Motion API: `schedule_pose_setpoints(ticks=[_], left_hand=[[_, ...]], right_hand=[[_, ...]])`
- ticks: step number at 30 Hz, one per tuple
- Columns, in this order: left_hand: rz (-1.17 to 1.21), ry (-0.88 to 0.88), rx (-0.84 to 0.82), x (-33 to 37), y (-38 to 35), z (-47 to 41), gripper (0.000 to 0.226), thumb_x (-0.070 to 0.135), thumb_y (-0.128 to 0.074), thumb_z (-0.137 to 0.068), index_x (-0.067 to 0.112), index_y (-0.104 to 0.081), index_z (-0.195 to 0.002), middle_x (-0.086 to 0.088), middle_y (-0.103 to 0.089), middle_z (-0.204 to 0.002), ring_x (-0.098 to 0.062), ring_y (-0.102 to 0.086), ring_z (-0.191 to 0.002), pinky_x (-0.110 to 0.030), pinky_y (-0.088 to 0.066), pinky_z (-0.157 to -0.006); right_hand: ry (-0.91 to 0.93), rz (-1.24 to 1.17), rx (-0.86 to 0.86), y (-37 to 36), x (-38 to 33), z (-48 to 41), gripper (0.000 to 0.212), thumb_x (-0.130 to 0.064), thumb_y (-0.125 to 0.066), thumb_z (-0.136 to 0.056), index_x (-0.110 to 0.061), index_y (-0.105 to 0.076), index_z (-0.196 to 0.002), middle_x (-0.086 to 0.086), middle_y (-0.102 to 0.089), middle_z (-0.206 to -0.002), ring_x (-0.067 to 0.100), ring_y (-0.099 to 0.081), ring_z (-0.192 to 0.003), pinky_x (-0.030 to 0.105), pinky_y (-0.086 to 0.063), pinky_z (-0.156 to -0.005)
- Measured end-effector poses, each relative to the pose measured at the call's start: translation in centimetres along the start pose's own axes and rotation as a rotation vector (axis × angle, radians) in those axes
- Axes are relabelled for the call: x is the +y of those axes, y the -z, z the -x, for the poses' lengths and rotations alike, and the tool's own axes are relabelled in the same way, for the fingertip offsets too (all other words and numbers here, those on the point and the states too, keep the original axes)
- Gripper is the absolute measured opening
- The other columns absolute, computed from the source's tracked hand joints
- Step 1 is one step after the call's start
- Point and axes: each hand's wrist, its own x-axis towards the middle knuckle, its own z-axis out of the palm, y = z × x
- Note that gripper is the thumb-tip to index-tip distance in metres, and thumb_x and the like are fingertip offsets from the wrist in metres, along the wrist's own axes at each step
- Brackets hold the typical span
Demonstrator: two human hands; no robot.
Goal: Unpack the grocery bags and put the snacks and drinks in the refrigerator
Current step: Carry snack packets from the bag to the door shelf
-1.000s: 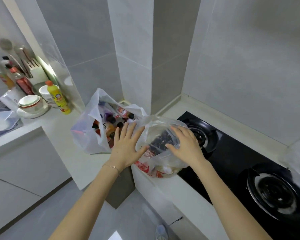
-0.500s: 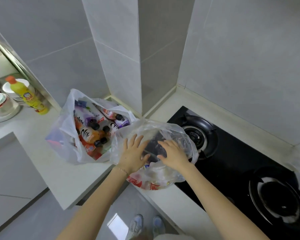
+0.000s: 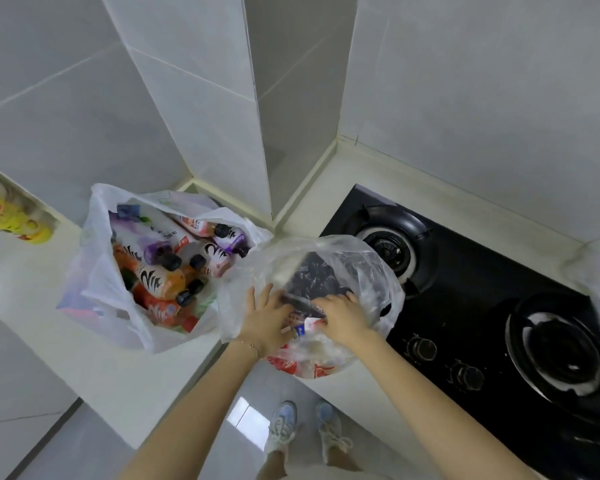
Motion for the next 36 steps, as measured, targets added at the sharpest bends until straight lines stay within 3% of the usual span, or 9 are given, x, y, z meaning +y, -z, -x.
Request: schedule_pose_setpoints(ticks=[10,17,24,26,28,29,31,33,36], left_hand=[[-0.034,-0.036,-0.079,-1.0,-1.7,-0.3,0.061,0.063,-0.058,-0.081,0.037,-0.05,-0.136,-0.005,-0.005,-0.161,-0.03,0.013,-0.148,-0.055,0.021,-0.111],[-0.006,-0.067,-0.097,-1.3,-1.6,0.1,0.049,0.053,-0.06,-0.085,0.031,-0.057,-0.129,-0.004,-0.004,-0.162,-0.029,0.013,-0.148,-0.057,0.016,-0.114],[0.124,-0.067,0.02,-1.7,-2.0,-0.1,0.041,0.034,-0.061,-0.089,0.018,-0.05,-0.125,0.0,-0.02,-0.156,-0.025,0.002,-0.149,-0.055,0.011,-0.115],[0.196,-0.073,0.089,-1.8,-1.5,-0.3,0.024,0.022,-0.061,-0.089,0.017,-0.053,-0.111,0.003,-0.029,-0.153,-0.023,-0.005,-0.148,-0.053,0.007,-0.117],[0.299,-0.087,0.143,-1.9,-1.0,-0.4,0.015,0.014,-0.063,-0.086,0.018,-0.051,-0.095,0.002,-0.047,-0.141,-0.023,-0.023,-0.143,-0.049,-0.004,-0.119],[0.349,-0.088,0.168,-2.0,-0.6,-0.4,0.018,0.013,-0.064,-0.085,0.02,-0.048,-0.089,0.0,-0.056,-0.129,-0.026,-0.037,-0.134,-0.047,-0.017,-0.116],[0.45,-0.06,0.226,-2.0,0.2,-0.2,0.024,0.012,-0.066,-0.084,0.021,-0.045,-0.086,-0.002,-0.063,-0.097,-0.027,-0.056,-0.099,-0.035,-0.041,-0.087],[0.51,-0.029,0.271,-1.8,0.9,0.0,0.026,0.012,-0.067,-0.085,0.02,-0.042,-0.086,-0.002,-0.058,-0.078,-0.025,-0.053,-0.075,-0.031,-0.035,-0.065],[0.523,-0.03,0.324,-1.5,1.7,0.1,0.025,0.015,-0.066,-0.086,0.02,-0.041,-0.085,-0.006,-0.063,-0.074,-0.029,-0.057,-0.07,-0.032,-0.034,-0.061]], right_hand=[[-0.058,0.087,-0.118,-1.7,-0.4,1.1,0.066,-0.042,-0.059,-0.088,-0.02,-0.035,-0.146,0.007,-0.039,-0.143,0.025,-0.032,-0.134,0.043,-0.023,-0.11],[-0.078,0.047,-0.05,-2.7,-1.3,1.0,0.053,-0.035,-0.065,-0.084,-0.023,-0.048,-0.133,0.003,-0.045,-0.133,0.023,-0.037,-0.127,0.043,-0.012,-0.115],[-0.121,-0.038,0.048,-2.4,-2.1,1.0,0.038,-0.023,-0.06,-0.088,-0.016,-0.047,-0.123,0.002,-0.056,-0.123,0.022,-0.049,-0.121,0.04,-0.013,-0.116],[-0.15,-0.113,0.123,-1.9,-2.1,1.0,0.026,-0.019,-0.057,-0.09,-0.016,-0.049,-0.114,0.001,-0.064,-0.11,0.022,-0.057,-0.109,0.037,-0.018,-0.113],[-0.172,-0.193,0.194,-1.1,-2.0,1.0,0.018,-0.016,-0.057,-0.091,-0.015,-0.052,-0.109,0.002,-0.068,-0.1,0.024,-0.061,-0.097,0.033,-0.031,-0.099],[-0.173,-0.228,0.226,-0.8,-1.9,1.0,0.014,-0.015,-0.056,-0.092,-0.014,-0.053,-0.106,0.004,-0.068,-0.097,0.024,-0.06,-0.091,0.031,-0.037,-0.087],[-0.179,-0.292,0.253,0.0,-1.5,1.0,0.008,-0.011,-0.054,-0.093,-0.012,-0.053,-0.101,0.007,-0.067,-0.092,0.022,-0.056,-0.079,0.031,-0.038,-0.067],[-0.192,-0.323,0.236,0.4,-1.1,1.0,0.004,-0.009,-0.052,-0.093,-0.012,-0.051,-0.096,0.008,-0.065,-0.088,0.023,-0.057,-0.074,0.036,-0.044,-0.061],[-0.204,-0.352,0.246,0.7,-0.8,1.2,0.003,-0.012,-0.053,-0.094,-0.014,-0.05,-0.093,0.007,-0.063,-0.082,0.024,-0.059,-0.071,0.04,-0.05,-0.062]])
